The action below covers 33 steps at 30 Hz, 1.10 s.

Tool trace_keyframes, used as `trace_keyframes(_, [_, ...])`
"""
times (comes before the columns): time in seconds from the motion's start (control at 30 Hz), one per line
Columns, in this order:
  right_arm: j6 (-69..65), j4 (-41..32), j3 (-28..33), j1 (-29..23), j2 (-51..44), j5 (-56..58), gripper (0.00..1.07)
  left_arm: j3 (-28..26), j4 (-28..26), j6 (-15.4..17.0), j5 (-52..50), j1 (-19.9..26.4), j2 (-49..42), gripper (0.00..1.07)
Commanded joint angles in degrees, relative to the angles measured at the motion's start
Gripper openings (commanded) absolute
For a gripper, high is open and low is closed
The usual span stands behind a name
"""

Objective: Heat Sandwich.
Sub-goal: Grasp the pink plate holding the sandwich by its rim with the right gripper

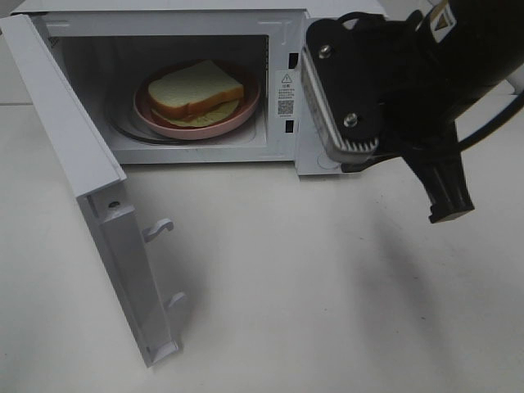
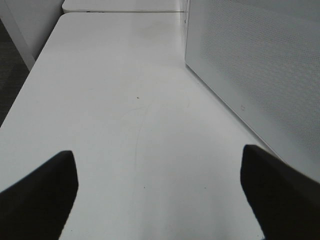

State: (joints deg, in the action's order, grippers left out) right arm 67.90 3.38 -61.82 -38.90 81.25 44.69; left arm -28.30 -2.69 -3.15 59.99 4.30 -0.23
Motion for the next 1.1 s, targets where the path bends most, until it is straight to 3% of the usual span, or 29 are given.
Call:
trace_keyframes(0.03, [3.0, 0.2, -0.1, -1.3, 1.7, -1.0, 0.07, 0.1, -0.3, 0.0, -0.5, 0.1, -0.9, 0.82])
trace_keyframes(0.5, [2.3, 0.6, -0.1, -1.3, 4.1, -4.8, 0.09, 0.1, -0.3, 0.0, -0.5, 0.1, -0.9, 0.82])
trace_keyframes(0.63, [-2.6, -0.6, -0.1, -1.3, 4.1, -5.4, 0.16, 0.1, -0.3, 0.0, -0.5, 0.1, -0.9, 0.82])
trace_keyframes(0.67, [-3.7, -1.3, -0.1, -1.3, 4.1, -5.6, 0.19, 0.1, -0.3, 0.0, -0.5, 0.1, -0.9, 0.82])
trace_keyframes(0.73, [-6.1, -3.0, -0.1, -1.3, 4.1, -6.6, 0.41, 0.1, -0.3, 0.0, -0.5, 0.1, -0.9, 0.82])
trace_keyframes(0.77, [-6.1, -3.0, -0.1, -1.3, 4.1, -6.6, 0.41, 0.1, -0.3, 0.0, -0.5, 0.1, -0.9, 0.82])
trace_keyframes(0.83, [-6.9, -3.0, -0.1, -1.3, 4.1, -7.2, 0.59, 0.1, -0.3, 0.0, -0.5, 0.1, -0.9, 0.82])
trace_keyframes(0.87, [-7.6, -3.4, -0.1, -1.3, 4.1, -8.1, 0.76, 0.1, -0.3, 0.0, -0.5, 0.1, -0.9, 0.82])
trace_keyframes(0.9, [-7.6, -3.0, -0.1, -1.3, 4.1, -9.5, 0.85, 0.1, -0.3, 0.0, -0.5, 0.1, -0.9, 0.82])
trace_keyframes(0.93, [-7.6, -3.0, -0.1, -1.3, 4.1, -9.5, 0.85, 0.1, -0.3, 0.0, -0.5, 0.1, -0.9, 0.82])
trace_keyframes(1.0, [-7.6, -3.0, -0.1, -1.3, 4.1, -14.4, 1.01, 0.1, -0.3, 0.0, -0.5, 0.1, -0.9, 0.82])
trace_keyframes(1.1, [-7.6, -3.4, -0.1, -1.3, 4.1, -15.9, 1.02, 0.1, -0.3, 0.0, -0.5, 0.1, -0.9, 0.82])
